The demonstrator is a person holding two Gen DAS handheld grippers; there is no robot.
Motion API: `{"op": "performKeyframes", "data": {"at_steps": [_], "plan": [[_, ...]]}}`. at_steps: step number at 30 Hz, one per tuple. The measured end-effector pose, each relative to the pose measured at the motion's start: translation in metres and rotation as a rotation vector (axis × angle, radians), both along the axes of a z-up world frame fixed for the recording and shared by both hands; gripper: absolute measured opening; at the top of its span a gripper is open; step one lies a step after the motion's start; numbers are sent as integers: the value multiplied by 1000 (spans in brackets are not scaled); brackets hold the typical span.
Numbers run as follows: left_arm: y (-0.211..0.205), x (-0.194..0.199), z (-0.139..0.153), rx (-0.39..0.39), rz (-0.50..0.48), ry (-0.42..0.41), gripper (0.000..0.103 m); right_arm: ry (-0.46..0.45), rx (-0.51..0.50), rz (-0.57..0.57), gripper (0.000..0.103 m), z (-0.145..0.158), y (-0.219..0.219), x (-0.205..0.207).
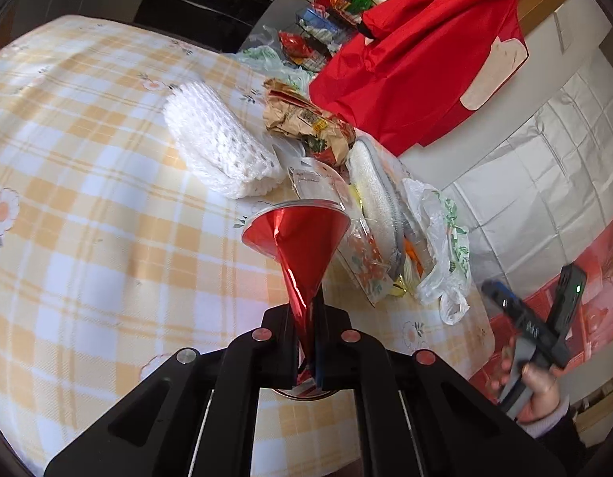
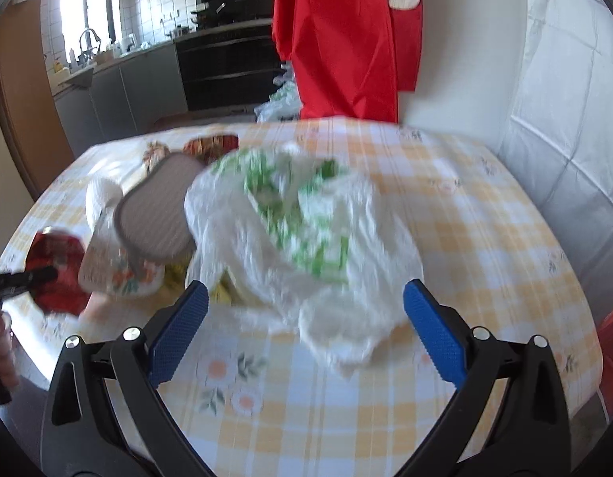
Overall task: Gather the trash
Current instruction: 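Reach the left tool to the crushed red can and grasp it, then grasp the white green-print plastic bag with the right tool while the left holds the can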
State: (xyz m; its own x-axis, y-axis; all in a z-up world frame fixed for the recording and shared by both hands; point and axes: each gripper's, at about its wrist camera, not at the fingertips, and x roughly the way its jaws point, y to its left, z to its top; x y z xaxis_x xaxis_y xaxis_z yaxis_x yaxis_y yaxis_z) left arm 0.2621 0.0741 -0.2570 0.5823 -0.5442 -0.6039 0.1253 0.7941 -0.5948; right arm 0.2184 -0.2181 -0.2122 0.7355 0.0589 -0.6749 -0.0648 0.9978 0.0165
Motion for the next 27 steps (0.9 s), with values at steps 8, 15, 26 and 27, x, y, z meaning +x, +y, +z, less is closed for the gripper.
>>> {"op": "performKeyframes", "data": {"at_steps": [8,15,26,27], "plan": [[23,-42,21,59,113,-84,5,16,-109,3,97,-11,9,76],[23,-68,31,120,122,-130,5,73,-8,-53,42,-28,-11,81],[0,-89,59,98,72,-190,5,-176,164,-89,24,42,-26,-13],[-2,-92,63,98,65,-194,5,-184,177,-83,24,46,-26,-20]]}}
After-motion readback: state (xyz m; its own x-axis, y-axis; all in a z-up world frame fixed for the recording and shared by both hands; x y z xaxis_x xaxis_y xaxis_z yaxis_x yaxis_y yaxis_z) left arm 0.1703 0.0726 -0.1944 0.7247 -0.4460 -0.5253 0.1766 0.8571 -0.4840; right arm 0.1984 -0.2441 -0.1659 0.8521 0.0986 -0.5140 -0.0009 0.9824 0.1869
